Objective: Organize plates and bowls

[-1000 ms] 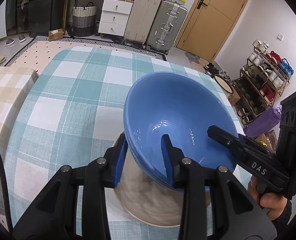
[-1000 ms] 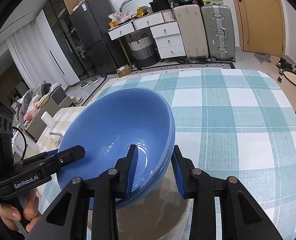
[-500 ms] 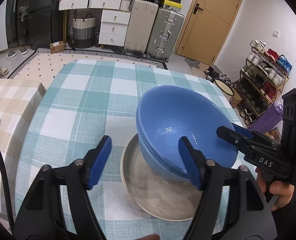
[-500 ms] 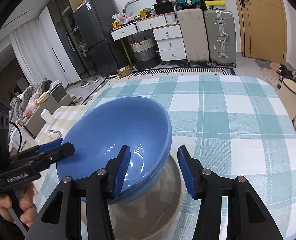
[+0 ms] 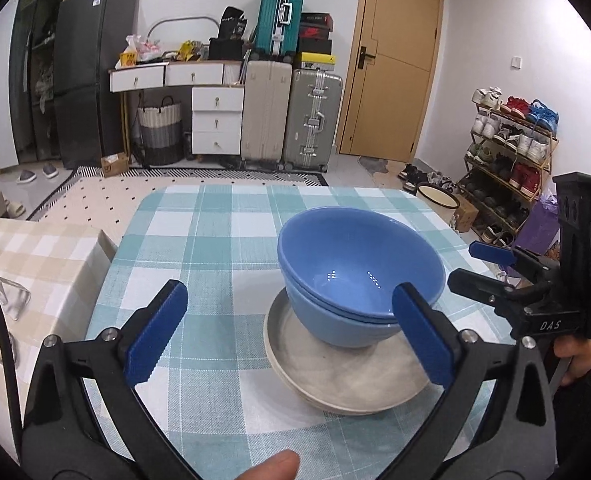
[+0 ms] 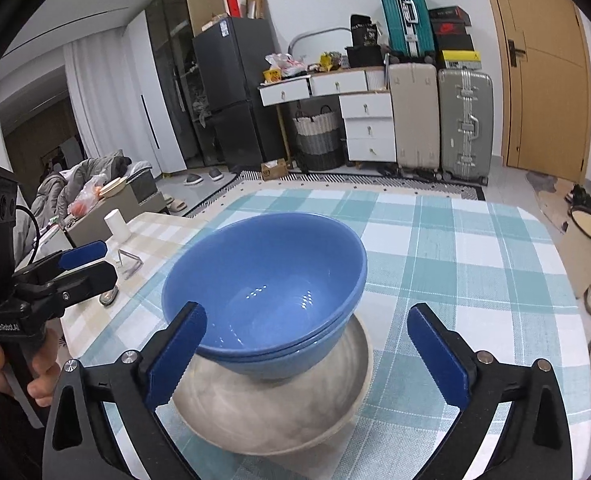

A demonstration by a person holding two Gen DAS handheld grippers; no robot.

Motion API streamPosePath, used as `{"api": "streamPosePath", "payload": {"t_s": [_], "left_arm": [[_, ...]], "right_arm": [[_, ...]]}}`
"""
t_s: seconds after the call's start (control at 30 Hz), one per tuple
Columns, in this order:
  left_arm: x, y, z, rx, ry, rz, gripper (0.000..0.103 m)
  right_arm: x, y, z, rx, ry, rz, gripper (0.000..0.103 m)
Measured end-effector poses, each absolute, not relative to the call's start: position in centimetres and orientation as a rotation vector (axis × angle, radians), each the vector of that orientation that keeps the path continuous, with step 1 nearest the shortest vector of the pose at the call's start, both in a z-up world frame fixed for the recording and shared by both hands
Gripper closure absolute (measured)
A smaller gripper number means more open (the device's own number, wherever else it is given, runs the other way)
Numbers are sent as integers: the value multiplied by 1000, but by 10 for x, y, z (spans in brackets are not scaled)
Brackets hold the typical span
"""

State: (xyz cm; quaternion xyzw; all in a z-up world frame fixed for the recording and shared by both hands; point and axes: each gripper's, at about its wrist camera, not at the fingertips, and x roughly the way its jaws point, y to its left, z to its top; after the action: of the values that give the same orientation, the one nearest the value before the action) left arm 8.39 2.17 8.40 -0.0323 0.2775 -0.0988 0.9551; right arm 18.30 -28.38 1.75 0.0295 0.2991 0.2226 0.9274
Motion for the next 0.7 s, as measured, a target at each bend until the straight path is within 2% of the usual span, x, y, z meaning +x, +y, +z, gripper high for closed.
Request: {"api": "streamPosePath", "payload": {"t_s": [0.37,0.7], "left_arm": [[37,31,59,-83,522,-188,1],[26,25,24,-71,499,-161,1]], "right_arm": [[136,-292,8,34,531,483,1],[104,-292,-18,0,492,484,1]]}}
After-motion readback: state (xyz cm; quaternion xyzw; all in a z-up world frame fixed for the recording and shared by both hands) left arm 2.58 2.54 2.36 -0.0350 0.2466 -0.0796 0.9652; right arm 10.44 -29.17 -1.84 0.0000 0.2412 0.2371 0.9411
